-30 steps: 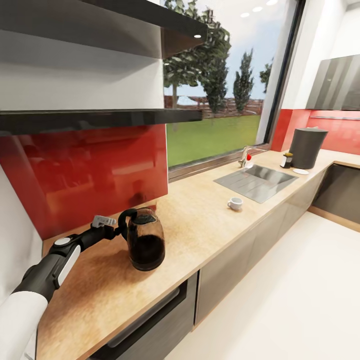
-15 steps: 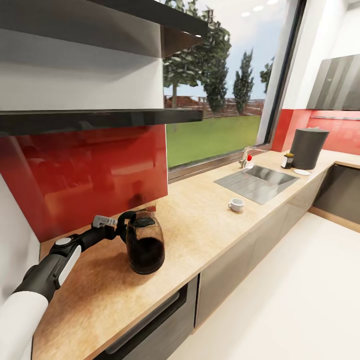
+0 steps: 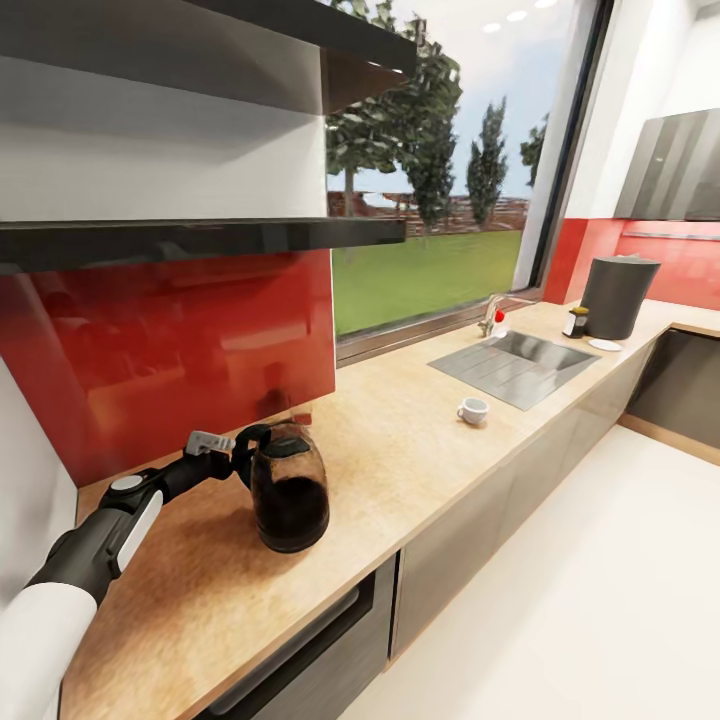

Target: Set up a coffee station on the kitchen countertop: keep the coffee maker on the countertop, move the bottle of coffee from the kitchen shelf to the counter next to the coffee maker, place a paper coffee filter on top of the coffee maker, put the saucer next to the coffee maker with the coffee cup on the saucer, and place the electric kettle next to the coffee maker.

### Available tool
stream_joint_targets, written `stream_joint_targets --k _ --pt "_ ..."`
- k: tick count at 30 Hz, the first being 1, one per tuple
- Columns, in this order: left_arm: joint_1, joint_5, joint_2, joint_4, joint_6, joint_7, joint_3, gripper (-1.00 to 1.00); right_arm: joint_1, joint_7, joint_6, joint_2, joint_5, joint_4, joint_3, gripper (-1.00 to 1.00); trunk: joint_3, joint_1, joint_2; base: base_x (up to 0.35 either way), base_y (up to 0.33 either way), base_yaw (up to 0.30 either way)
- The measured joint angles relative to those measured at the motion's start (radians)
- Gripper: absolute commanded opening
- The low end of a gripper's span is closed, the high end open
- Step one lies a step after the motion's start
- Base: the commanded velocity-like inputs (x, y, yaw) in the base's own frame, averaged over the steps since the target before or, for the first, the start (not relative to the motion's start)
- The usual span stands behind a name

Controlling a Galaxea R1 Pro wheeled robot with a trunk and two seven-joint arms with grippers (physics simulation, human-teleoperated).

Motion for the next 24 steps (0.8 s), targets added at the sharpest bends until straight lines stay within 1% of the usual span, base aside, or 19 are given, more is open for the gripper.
stream_joint_targets --k 21,23,24 --pt "0.0 0.001 -0.003 -0.005 -0.003 0.008 0.004 1.0 0.0 0.0 0.0 -0.001 0.0 0.002 0.0 1.0 0.0 0.0 0.0 0.004 0.0 0.0" --pt "-0.001 0.001 -0.006 -0.004 -0.002 0.008 0.004 1.0 0.0 0.0 0.0 -0.001 0.0 0.002 0.0 1.0 0.0 0.0 0.0 0.0 0.0 0.0" --pt "-0.001 -0.001 -0.013 -0.003 -0.002 0.009 0.004 1.0 0.0 0.0 0.0 -0.002 0.0 0.002 0.0 1.0 0.0 0.0 0.0 0.0 0.0 0.0"
